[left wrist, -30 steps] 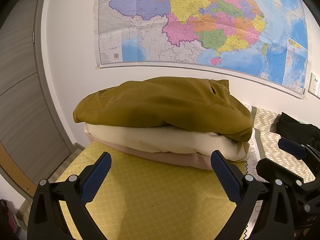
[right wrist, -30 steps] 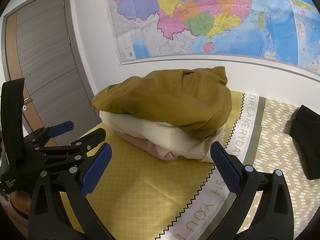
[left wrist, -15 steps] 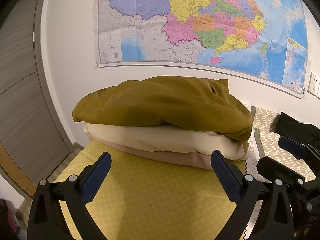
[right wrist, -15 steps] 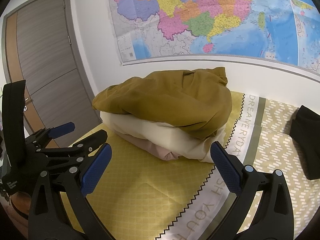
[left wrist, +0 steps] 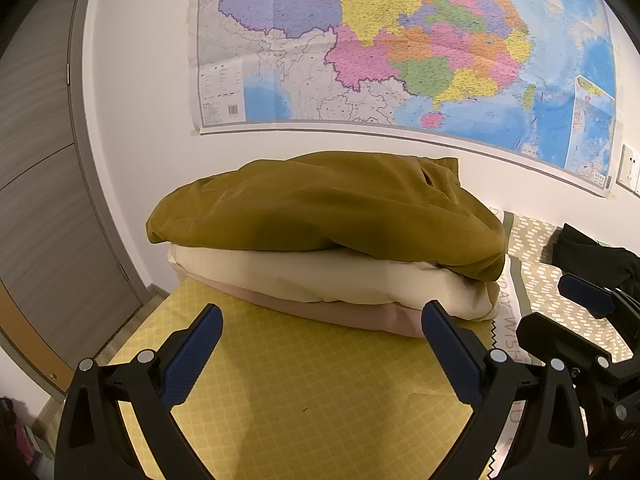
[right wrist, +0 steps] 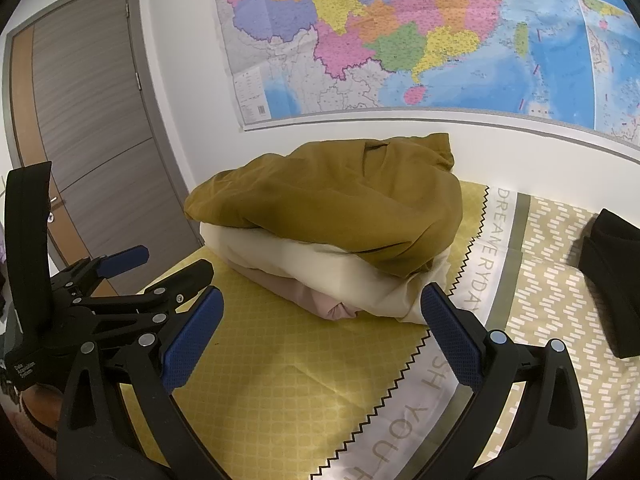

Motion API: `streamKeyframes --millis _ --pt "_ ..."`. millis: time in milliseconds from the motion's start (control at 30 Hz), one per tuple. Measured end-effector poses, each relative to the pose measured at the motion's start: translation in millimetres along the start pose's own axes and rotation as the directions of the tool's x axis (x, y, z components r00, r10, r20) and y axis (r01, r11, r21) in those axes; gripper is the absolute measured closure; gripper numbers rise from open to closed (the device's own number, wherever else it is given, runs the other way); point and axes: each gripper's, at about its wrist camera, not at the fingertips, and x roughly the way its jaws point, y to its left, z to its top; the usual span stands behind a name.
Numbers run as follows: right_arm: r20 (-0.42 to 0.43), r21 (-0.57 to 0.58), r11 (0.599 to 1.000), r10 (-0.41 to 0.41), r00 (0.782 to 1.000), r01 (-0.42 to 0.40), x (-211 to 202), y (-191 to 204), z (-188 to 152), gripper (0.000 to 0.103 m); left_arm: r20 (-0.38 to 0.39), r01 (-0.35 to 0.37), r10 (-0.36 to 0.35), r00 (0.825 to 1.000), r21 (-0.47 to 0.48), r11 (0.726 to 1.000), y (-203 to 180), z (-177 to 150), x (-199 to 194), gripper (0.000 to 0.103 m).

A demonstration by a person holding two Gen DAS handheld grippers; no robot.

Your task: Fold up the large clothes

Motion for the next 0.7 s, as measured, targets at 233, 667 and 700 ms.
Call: streamKeyframes --millis 233,667,700 --pt "-0.002 0.004 1.0 0.002 1.0 -0.002 -0.5 -0.8 -0.2 0.006 0.003 -0.002 0.002 1.0 0.004 1.0 0.7 -0.2 -0.5 0.007" --pt "0.003 0.026 0.999 -0.023 1.0 0.023 -7.2 -11.3 -4.9 0.006 -0.035 0.071 -0.071 0.997 0.0 0.997 -11.0 -8.5 4.8 0.007" --pt "0.004 0.028 0.999 -0.028 1.0 0.028 -8.9 -12.9 -5.5 0.006 -0.033 0.088 -0.088 0.996 -0.003 0.996 -13.2 -9.0 4.2 0.007"
